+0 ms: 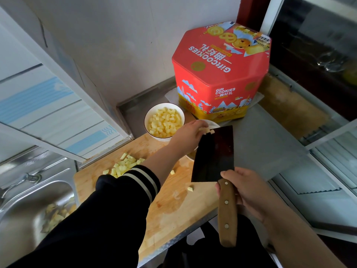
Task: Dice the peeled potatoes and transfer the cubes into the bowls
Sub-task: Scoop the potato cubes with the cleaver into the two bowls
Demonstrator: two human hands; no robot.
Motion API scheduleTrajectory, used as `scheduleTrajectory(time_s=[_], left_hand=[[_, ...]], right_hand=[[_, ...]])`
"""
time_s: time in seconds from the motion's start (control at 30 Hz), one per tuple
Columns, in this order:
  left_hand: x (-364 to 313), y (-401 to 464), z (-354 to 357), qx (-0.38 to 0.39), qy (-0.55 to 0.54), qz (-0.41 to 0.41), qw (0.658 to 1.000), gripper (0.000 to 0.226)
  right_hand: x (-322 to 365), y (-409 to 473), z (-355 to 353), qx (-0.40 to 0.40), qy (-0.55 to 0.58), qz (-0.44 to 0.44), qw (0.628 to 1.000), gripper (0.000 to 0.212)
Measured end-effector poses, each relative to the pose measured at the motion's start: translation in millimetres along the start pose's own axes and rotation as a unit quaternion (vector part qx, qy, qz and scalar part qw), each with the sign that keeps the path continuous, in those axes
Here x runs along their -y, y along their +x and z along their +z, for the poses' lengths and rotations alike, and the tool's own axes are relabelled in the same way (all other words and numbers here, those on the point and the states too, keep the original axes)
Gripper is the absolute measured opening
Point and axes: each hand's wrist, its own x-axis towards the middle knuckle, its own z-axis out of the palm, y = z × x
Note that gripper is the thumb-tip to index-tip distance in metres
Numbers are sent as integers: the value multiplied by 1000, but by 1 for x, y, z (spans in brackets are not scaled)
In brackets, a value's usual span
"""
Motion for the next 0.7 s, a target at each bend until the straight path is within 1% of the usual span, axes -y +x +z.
scheduleTrajectory(time_s=[0.03, 0.1, 0.17, 0.2, 0.23, 0.3, 0.4, 0.43, 0.5, 0.57, 0.63, 0.7], left_hand=[[-2, 0, -1, -5, -11, 3, 1000, 28], [-7, -4, -6, -16, -21, 49, 998, 30], [-10, -7, -10, 2, 5, 113, 994, 32], [-11, -8, -11, 22, 27, 128, 991, 32], [-10, -8, -11, 43, 46, 129, 990, 33], [-6, -9, -10, 72, 54, 99, 991, 33], [-1, -12, -11, 83, 31, 19, 996, 40], [-1, -13, -13, 80, 32, 6, 996, 43], [-2, -16, -15, 68, 32, 14, 997, 48], [-10, -18, -16, 80, 36, 53, 995, 50], [-14, -19, -13, 129, 47, 65, 988, 54], [-12, -21, -10, 170, 35, 32, 984, 55]], right_hand=[[0, -1, -1, 0, -5, -3, 1000, 18], [1, -2, -3, 2, -10, -4, 1000, 18], [0, -4, -5, 4, -13, -7, 1000, 19], [1, -5, -6, 5, -15, -9, 1000, 20], [1, -6, -5, 5, -16, -11, 1000, 20], [0, -9, -7, 3, -15, -13, 1000, 20], [-1, -13, -11, -4, -16, -13, 1000, 16], [-1, -15, -12, -7, -17, -14, 1000, 16], [-1, -19, -14, -10, -12, -14, 1000, 15], [0, -24, -16, -15, -17, -21, 1000, 15], [0, -27, -16, -17, -23, -25, 999, 17], [1, -31, -16, -14, -33, -27, 999, 18]])
